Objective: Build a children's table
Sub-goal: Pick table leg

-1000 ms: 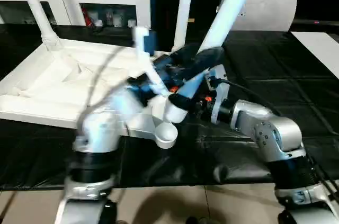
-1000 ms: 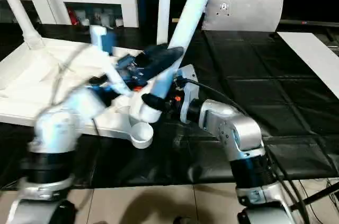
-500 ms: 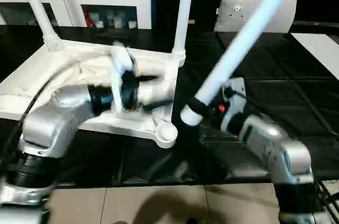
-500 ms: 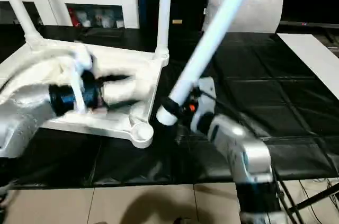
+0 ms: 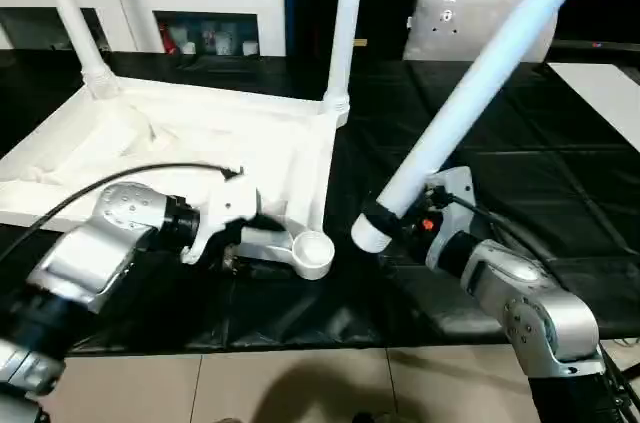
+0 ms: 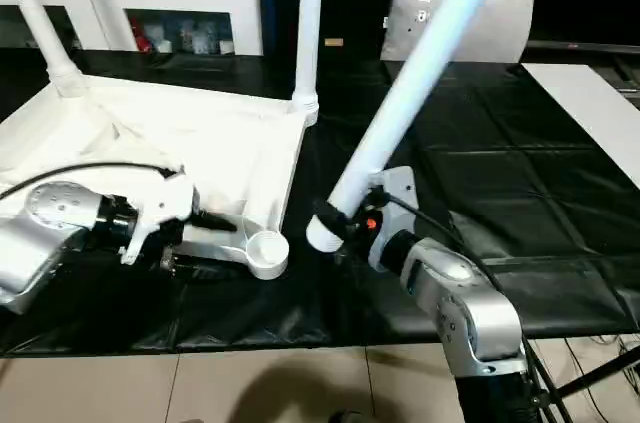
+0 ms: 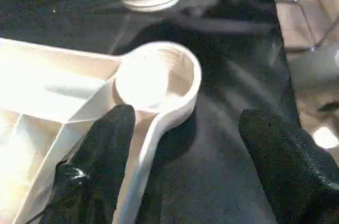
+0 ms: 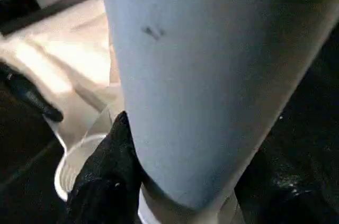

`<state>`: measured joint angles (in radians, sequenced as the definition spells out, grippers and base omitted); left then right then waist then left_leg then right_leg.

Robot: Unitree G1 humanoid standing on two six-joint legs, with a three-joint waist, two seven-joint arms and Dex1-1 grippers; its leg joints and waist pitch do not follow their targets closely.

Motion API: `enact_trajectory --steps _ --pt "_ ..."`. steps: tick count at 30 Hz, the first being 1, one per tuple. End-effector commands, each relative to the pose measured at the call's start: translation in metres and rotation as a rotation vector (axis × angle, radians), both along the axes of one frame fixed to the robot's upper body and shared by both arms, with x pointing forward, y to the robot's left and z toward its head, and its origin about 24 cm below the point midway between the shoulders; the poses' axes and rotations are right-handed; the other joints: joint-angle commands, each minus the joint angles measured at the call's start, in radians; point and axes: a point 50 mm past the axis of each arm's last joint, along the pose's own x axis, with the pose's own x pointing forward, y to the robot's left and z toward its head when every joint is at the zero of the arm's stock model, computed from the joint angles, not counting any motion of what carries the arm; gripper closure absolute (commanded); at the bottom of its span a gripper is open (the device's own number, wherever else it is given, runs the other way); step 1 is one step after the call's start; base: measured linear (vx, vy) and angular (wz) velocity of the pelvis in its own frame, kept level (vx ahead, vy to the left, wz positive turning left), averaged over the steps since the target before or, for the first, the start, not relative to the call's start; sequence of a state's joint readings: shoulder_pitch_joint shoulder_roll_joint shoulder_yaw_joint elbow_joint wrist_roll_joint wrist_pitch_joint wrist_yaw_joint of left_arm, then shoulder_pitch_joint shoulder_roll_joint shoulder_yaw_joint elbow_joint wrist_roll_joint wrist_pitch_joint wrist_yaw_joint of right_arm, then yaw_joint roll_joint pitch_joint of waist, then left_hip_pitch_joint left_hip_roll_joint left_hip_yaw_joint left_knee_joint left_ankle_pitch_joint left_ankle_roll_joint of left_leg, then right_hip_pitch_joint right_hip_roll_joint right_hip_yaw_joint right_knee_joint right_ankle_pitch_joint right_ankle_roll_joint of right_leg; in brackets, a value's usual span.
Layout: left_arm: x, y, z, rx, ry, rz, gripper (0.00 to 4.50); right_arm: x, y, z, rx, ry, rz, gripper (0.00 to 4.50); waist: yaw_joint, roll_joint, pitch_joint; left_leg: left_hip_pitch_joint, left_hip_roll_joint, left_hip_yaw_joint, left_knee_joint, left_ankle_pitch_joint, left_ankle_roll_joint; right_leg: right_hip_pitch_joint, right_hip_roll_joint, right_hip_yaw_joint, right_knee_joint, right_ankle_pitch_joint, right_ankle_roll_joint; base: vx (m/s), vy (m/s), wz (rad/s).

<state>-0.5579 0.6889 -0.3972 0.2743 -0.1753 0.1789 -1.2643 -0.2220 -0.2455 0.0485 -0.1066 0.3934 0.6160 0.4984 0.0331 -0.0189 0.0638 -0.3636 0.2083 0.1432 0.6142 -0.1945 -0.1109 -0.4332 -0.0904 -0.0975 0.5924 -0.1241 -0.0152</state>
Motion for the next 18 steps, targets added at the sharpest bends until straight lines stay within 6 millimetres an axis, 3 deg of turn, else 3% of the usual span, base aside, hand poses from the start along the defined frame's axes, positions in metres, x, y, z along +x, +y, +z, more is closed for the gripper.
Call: enact_trajectory --steps 1,5,6,7,9,10,11,14,15,16,18 --pt "0.005 0.0 0.001 0.03 -0.023 -0.022 1.19 -0.001 -0.001 0.005 -0.008 -0.039 0.006 2.57 -0.004 0.012 -0.076 0.004 -0.007 0.013 -0.077 -0.276 -0.008 0.064 -0.033 0.03 -0.094 -0.549 -0.036 0.0 0.0 0.0" --pt "0.018 0.007 -0.004 0.083 -0.031 -0.036 1.56 -0.002 -0.004 0.004 -0.01 -0.04 0.02 2.57 -0.002 0.011 -0.079 -0.001 -0.006 0.012 -0.077 -0.256 -0.006 0.067 -0.036 0.031 -0.09 -0.518 -0.042 0.0 0.0 0.0" --pt "0.02 0.009 -0.005 0.093 -0.031 -0.038 1.64 -0.003 -0.004 0.004 -0.01 -0.042 0.026 2.57 -0.002 0.018 -0.078 -0.001 -0.007 0.012 -0.078 -0.255 -0.004 0.067 -0.035 0.031 -0.092 -0.514 -0.045 0.0 0.0 0.0" --pt "0.023 0.011 -0.006 0.101 -0.029 -0.038 1.69 -0.003 -0.004 0.004 -0.01 -0.043 0.032 2.57 -0.002 0.013 -0.08 -0.005 -0.005 0.012 -0.079 -0.245 -0.004 0.072 -0.036 0.032 -0.087 -0.486 -0.053 0.0 0.0 0.0" --pt "0.025 0.012 -0.006 0.103 -0.026 -0.036 1.8 -0.004 -0.004 0.003 -0.01 -0.043 0.036 2.57 0.0 0.012 -0.082 -0.006 -0.003 0.013 -0.079 -0.226 -0.002 0.074 -0.038 0.035 -0.082 -0.454 -0.071 0.0 0.0 0.0" --pt "0.027 0.014 -0.008 0.11 -0.017 -0.039 1.94 -0.005 -0.004 0.003 -0.009 -0.041 0.041 2.57 0.002 0.025 -0.081 0.0 -0.003 0.013 -0.079 -0.23 -0.006 0.07 -0.037 0.035 -0.081 -0.445 -0.08 0.0 0.0 0.0" --pt "0.029 0.016 -0.009 0.116 -0.009 -0.039 2.06 -0.006 -0.004 0.003 -0.008 -0.04 0.045 2.57 0.0 0.017 -0.082 -0.003 -0.005 0.015 -0.077 -0.23 -0.003 0.073 -0.036 0.035 -0.082 -0.435 -0.085 0.0 0.0 0.0" --pt "0.031 0.02 -0.011 0.134 0.011 -0.045 2.24 -0.008 -0.005 0.002 -0.006 -0.037 0.049 2.57 0.004 0.016 -0.081 -0.002 -0.004 0.014 -0.079 -0.229 -0.001 0.074 -0.037 0.035 -0.083 -0.44 -0.086 0.0 0.0 0.0" --pt "0.032 0.021 -0.012 0.139 0.014 -0.047 2.24 -0.008 -0.005 0.002 -0.005 -0.036 0.05 2.57 0.005 0.025 -0.082 0.0 -0.002 0.013 -0.08 -0.231 -0.004 0.074 -0.039 0.036 -0.081 -0.432 -0.096 0.0 0.0 0.0" --pt "0.032 0.022 -0.012 0.142 0.013 -0.052 2.5 -0.009 -0.005 0.001 -0.004 -0.034 0.05 2.57 0.003 0.022 -0.081 0.0 -0.001 0.014 -0.08 -0.235 -0.004 0.073 -0.038 0.036 -0.083 -0.427 -0.098 0.0 0.0 0.0" --pt "0.034 0.023 -0.012 0.132 0.02 -0.052 2.58 -0.01 -0.006 0.001 0.0 -0.029 0.053 2.57 0.002 0.019 -0.08 0.0 -0.002 0.015 -0.081 -0.244 -0.003 0.074 -0.036 0.036 -0.084 -0.424 -0.106 0.0 0.0 0.0"
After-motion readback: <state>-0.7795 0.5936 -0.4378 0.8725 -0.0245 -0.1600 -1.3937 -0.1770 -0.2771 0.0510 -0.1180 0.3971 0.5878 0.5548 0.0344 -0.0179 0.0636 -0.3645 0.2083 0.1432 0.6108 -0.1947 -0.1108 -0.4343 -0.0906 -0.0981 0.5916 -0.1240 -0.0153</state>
